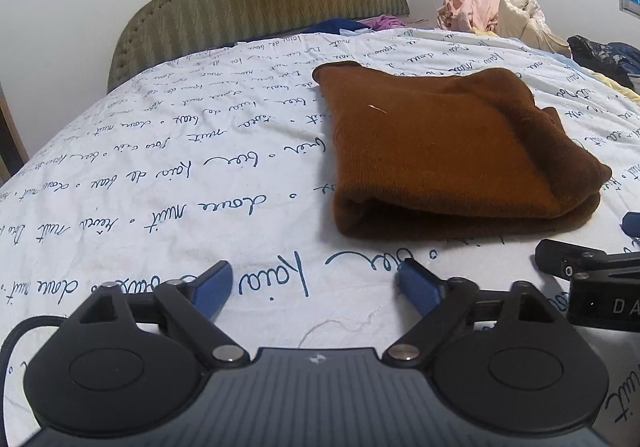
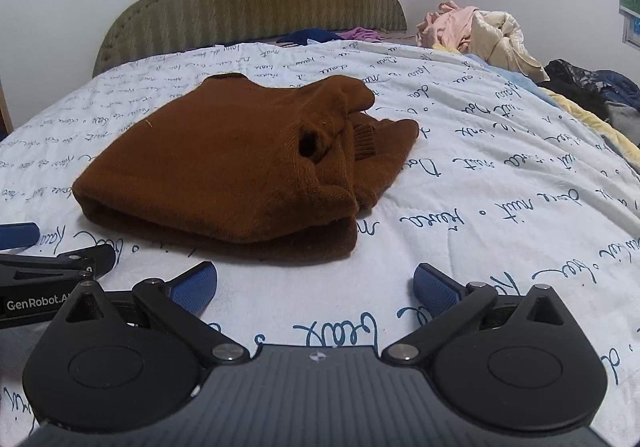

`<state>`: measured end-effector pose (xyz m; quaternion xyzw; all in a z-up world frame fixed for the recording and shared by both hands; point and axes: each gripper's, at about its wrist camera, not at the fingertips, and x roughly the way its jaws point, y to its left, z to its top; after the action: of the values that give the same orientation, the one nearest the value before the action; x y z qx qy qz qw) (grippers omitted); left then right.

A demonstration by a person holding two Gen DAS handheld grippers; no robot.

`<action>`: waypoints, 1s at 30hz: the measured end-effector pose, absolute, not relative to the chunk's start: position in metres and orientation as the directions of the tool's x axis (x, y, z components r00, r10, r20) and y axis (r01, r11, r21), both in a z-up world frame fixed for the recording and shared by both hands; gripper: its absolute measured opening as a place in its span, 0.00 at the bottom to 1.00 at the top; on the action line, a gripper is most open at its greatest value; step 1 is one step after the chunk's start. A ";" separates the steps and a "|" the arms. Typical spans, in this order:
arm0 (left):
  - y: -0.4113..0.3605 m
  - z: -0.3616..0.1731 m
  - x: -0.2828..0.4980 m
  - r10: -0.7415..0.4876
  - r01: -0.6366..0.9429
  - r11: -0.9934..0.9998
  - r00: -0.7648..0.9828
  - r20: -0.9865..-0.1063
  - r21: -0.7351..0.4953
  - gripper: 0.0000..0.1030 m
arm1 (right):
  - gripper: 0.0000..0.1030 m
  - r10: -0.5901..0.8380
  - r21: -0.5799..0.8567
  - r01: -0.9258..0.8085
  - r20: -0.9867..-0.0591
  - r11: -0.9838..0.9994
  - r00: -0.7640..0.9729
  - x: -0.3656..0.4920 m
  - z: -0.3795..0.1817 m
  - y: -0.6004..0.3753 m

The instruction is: Fold small clothes

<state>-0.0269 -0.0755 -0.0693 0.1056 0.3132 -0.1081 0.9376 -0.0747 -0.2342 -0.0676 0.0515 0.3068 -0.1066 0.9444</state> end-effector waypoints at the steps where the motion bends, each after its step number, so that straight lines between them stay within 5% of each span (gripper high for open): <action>1: -0.075 -0.070 -0.026 -0.135 0.265 0.956 0.780 -0.611 0.126 0.94 | 1.00 -0.170 0.035 0.236 -0.592 0.971 0.788 -0.075 -0.068 -0.235; 3: -0.073 -0.071 -0.025 -0.132 0.255 0.960 0.778 -0.615 0.116 1.00 | 1.00 -0.171 0.040 0.242 -0.597 0.970 0.784 -0.075 -0.069 -0.236; 30: -0.069 -0.074 -0.020 -0.139 0.251 0.964 0.763 -0.631 0.091 1.00 | 1.00 -0.180 0.031 0.250 -0.609 0.968 0.773 -0.067 -0.075 -0.235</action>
<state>-0.0204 -0.0689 -0.0741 0.0852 0.3278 -0.1043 0.9351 -0.0674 -0.2352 -0.0747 0.0553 0.3171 -0.1146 0.9398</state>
